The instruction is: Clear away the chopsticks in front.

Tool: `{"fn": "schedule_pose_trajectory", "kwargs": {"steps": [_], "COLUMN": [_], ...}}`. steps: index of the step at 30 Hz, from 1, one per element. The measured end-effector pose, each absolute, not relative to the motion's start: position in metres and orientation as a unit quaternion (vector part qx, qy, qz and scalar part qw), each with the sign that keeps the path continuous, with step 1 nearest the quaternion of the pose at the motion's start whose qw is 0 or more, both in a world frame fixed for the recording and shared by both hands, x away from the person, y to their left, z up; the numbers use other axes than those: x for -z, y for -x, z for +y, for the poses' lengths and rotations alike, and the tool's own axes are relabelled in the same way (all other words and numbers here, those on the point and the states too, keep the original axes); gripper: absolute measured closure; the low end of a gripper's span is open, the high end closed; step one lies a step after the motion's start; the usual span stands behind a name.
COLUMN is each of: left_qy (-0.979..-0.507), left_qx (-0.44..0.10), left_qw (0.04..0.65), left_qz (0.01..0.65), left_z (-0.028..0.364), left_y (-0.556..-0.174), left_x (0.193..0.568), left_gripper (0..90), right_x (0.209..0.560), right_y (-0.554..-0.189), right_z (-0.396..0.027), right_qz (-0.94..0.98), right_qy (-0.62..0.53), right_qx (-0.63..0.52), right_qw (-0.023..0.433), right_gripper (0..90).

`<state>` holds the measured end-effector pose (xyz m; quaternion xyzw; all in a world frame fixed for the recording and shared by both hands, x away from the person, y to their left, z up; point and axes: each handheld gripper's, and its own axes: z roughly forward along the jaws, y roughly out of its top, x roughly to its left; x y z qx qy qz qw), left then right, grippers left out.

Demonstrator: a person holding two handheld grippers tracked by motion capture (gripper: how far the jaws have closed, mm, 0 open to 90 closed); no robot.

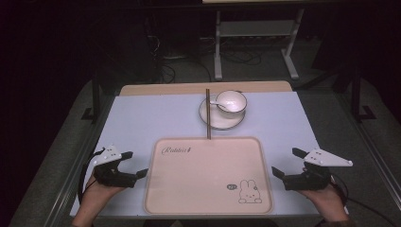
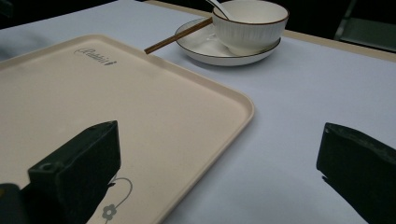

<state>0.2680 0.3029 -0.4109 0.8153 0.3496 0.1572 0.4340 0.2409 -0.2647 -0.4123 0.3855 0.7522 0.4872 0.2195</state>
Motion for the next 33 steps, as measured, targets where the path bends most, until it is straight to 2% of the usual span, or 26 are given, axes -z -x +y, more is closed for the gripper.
{"fn": "schedule_pose_trajectory", "kwargs": {"steps": [17, 33], "left_qy": [-0.824, -0.835], "left_qx": [-0.149, -0.144], "left_qw": [0.415, 0.416], "left_qz": [0.356, 0.329], "left_z": [0.282, 0.251], "left_y": [-0.295, -0.320], "left_x": [0.403, 0.396], "left_gripper": [9.3, 9.2], "right_x": [0.413, 0.411], "right_y": [-0.242, -0.244], "right_z": [-0.263, -0.261], "right_qz": [0.753, 0.752], "right_qy": [-0.384, -0.382], "right_qx": [-0.489, -0.491], "right_qw": [0.215, 0.218], "right_gripper": [0.0, 0.0]}}
